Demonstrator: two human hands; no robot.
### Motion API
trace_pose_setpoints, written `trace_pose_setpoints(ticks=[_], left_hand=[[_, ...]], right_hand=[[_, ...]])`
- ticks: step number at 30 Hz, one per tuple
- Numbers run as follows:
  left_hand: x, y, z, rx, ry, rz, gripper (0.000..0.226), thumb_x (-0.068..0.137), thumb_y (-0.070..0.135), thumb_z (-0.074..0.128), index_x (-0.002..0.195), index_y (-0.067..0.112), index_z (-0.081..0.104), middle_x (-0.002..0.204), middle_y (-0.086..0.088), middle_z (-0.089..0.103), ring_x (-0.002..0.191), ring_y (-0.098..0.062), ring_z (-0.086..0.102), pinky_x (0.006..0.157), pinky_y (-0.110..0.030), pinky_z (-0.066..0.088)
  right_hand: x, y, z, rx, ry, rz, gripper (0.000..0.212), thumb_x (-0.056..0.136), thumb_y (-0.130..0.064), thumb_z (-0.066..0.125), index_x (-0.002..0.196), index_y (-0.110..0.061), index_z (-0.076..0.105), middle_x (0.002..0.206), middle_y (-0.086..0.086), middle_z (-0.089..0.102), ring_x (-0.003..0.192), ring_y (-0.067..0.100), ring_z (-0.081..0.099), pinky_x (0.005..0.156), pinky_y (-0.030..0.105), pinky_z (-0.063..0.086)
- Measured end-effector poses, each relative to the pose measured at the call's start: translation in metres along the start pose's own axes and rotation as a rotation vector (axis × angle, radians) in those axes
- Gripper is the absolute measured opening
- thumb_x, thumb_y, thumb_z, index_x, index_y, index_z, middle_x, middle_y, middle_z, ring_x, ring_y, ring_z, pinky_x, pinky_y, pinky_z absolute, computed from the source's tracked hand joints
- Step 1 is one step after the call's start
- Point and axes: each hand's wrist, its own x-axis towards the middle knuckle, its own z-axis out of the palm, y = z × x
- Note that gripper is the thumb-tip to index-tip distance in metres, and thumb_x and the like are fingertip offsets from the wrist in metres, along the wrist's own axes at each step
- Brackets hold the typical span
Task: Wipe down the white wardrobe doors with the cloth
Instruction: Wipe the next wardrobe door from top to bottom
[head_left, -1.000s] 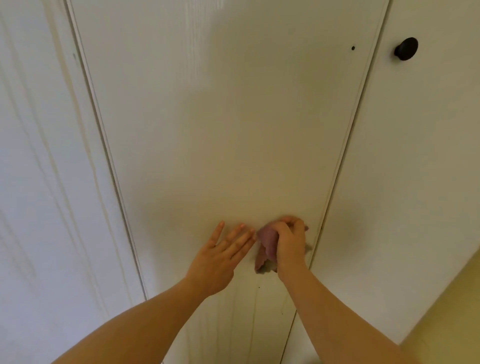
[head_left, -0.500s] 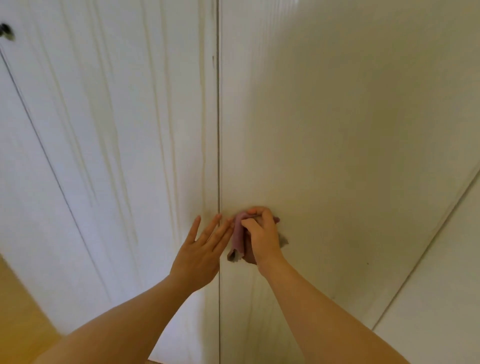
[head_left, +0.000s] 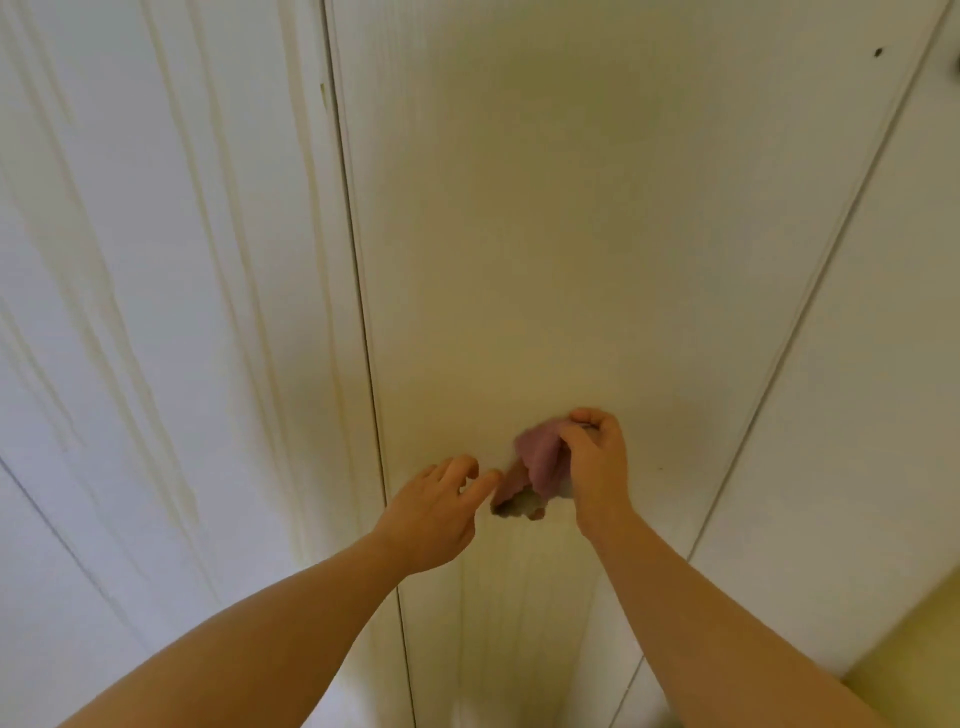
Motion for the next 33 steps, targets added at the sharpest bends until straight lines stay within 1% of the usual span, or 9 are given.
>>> trace_pose_setpoints(ticks=[3, 6, 8, 13, 16, 20, 24, 27, 33], left_hand=[[0.030, 0.027, 0.004, -0.098, -0.093, -0.001, 0.055, 0.064, 0.019, 0.074, 0.113, 0.018, 0.047, 0.090, -0.003, 0.059, 0.065, -0.017, 0.060, 0.056, -0.022, 0.048], [0.056, 0.059, 0.004, -0.243, -0.313, -0.118, 0.041, 0.094, 0.018, 0.046, 0.135, 0.018, 0.041, 0.119, -0.004, 0.052, 0.098, -0.023, 0.056, 0.076, -0.029, 0.044], [0.070, 0.077, 0.009, -0.327, -0.404, -0.212, 0.041, 0.098, 0.023, 0.040, 0.138, 0.021, 0.038, 0.128, 0.001, 0.048, 0.107, -0.019, 0.053, 0.085, -0.030, 0.044], [0.101, 0.111, 0.021, -0.559, -0.443, -0.464, 0.036, 0.096, 0.024, 0.047, 0.132, 0.023, 0.046, 0.123, 0.003, 0.053, 0.104, -0.016, 0.055, 0.086, -0.025, 0.043], [0.119, 0.127, 0.023, -0.629, -0.433, -0.535, 0.033, 0.095, 0.023, 0.049, 0.128, 0.021, 0.051, 0.118, 0.001, 0.057, 0.103, -0.017, 0.055, 0.087, -0.027, 0.044], [0.128, 0.138, 0.032, -0.687, -0.453, -0.623, 0.029, 0.093, 0.022, 0.051, 0.122, 0.018, 0.054, 0.114, -0.001, 0.059, 0.096, -0.016, 0.055, 0.084, -0.029, 0.047], [0.121, 0.151, 0.043, -0.730, -0.477, -0.740, 0.028, 0.093, 0.021, 0.050, 0.120, 0.017, 0.055, 0.111, -0.001, 0.061, 0.094, -0.018, 0.056, 0.079, -0.026, 0.046], [0.117, 0.154, 0.048, -0.742, -0.486, -0.775, 0.029, 0.094, 0.021, 0.049, 0.122, 0.017, 0.053, 0.101, 0.005, 0.056, 0.086, -0.012, 0.051, 0.074, -0.021, 0.040], [0.123, 0.152, 0.055, -0.771, -0.436, -0.912, 0.024, 0.093, 0.016, 0.049, 0.116, 0.016, 0.057, 0.097, 0.003, 0.054, 0.086, -0.015, 0.052, 0.075, -0.022, 0.041]], right_hand=[[0.010, -0.015, -0.039, 0.046, 0.134, -0.002, 0.015, 0.092, -0.001, 0.044, 0.101, -0.012, 0.039, 0.071, 0.003, 0.046, 0.066, 0.016, 0.047, 0.058, 0.022, 0.039], [0.024, -0.032, -0.077, 0.062, 0.212, -0.003, 0.017, 0.093, -0.001, 0.043, 0.104, -0.011, 0.035, 0.071, 0.004, 0.044, 0.064, 0.014, 0.044, 0.055, 0.025, 0.036], [0.034, -0.033, -0.094, 0.064, 0.222, 0.005, 0.019, 0.092, 0.002, 0.041, 0.103, -0.012, 0.035, 0.069, 0.006, 0.044, 0.061, 0.016, 0.044, 0.054, 0.026, 0.037], [0.045, 0.005, -0.116, -0.106, 0.209, 0.200, 0.022, 0.090, 0.007, 0.034, 0.103, -0.011, 0.035, 0.104, 0.017, 0.050, 0.081, 0.022, 0.048, 0.066, 0.032, 0.046], [0.051, 0.018, -0.128, -0.116, 0.190, 0.239, 0.022, 0.089, 0.008, 0.033, 0.101, -0.009, 0.037, 0.090, 0.017, 0.049, 0.064, 0.021, 0.044, 0.054, 0.030, 0.040], [0.063, 0.019, -0.134, -0.026, 0.253, 0.121, 0.021, 0.087, 0.007, 0.042, 0.100, -0.009, 0.041, 0.083, 0.008, 0.050, 0.074, 0.022, 0.052, 0.064, 0.030, 0.046], [0.060, 0.037, -0.145, 0.065, 0.314, 0.326, 0.029, 0.085, 0.013, 0.042, 0.112, 0.005, 0.048, 0.086, 0.013, 0.053, 0.065, 0.021, 0.051, 0.049, 0.024, 0.044], [0.064, 0.036, -0.149, 0.047, 0.312, 0.352, 0.029, 0.084, 0.015, 0.038, 0.108, 0.002, 0.048, 0.084, 0.013, 0.049, 0.056, 0.018, 0.045, 0.043, 0.025, 0.041], [0.068, 0.043, -0.153, 0.027, 0.314, 0.281, 0.016, 0.088, 0.007, 0.045, 0.099, -0.005, 0.045, 0.083, 0.009, 0.050, 0.065, 0.021, 0.049, 0.056, 0.030, 0.044]])
